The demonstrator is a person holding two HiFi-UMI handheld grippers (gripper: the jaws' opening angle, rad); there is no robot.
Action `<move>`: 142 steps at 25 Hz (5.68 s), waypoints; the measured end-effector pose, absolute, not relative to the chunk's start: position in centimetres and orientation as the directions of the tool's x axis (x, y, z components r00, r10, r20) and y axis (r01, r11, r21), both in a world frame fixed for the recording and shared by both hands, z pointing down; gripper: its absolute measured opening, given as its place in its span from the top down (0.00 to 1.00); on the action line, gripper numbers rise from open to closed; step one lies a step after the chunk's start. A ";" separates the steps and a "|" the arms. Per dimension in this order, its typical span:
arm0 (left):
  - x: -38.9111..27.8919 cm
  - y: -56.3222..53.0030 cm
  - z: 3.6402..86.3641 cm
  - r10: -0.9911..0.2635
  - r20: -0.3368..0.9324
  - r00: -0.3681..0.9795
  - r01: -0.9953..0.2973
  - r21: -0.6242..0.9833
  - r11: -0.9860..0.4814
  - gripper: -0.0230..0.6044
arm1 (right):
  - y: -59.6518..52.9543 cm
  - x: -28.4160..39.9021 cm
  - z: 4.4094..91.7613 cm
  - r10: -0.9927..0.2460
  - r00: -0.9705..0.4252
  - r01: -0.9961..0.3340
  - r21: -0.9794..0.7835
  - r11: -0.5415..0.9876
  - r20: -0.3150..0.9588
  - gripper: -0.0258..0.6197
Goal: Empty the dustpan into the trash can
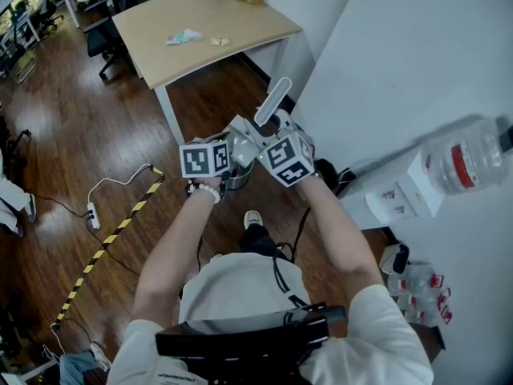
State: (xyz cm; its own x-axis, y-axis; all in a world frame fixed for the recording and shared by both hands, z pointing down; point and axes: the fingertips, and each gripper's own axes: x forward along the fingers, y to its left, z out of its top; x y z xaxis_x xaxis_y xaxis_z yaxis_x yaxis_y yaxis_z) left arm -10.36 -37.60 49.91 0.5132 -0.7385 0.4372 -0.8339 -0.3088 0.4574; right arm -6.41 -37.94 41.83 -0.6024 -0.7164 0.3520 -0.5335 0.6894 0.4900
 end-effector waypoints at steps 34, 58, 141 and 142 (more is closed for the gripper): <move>2.4 -54.7 45.4 -0.652 0.440 0.617 -0.787 0.337 -0.517 0.97 | -60.1 6.3 37.0 -0.861 -0.312 -0.920 0.100 0.380 0.403 0.79; 12.8 -35.0 47.1 -0.099 0.406 0.909 -0.279 0.414 -0.866 0.97 | -34.8 22.2 34.8 -0.849 0.365 -0.929 0.095 -0.357 0.382 0.78; 28.9 -17.9 61.9 0.160 0.614 0.773 -0.174 0.448 -0.877 0.97 | -11.3 33.4 68.6 -0.567 0.347 -0.640 -0.253 -0.725 0.748 0.61; 28.2 -18.1 61.8 0.154 0.612 0.776 -0.179 0.447 -0.876 0.97 | -11.6 32.5 68.0 -0.568 0.344 -0.655 -0.242 -0.716 0.748 0.72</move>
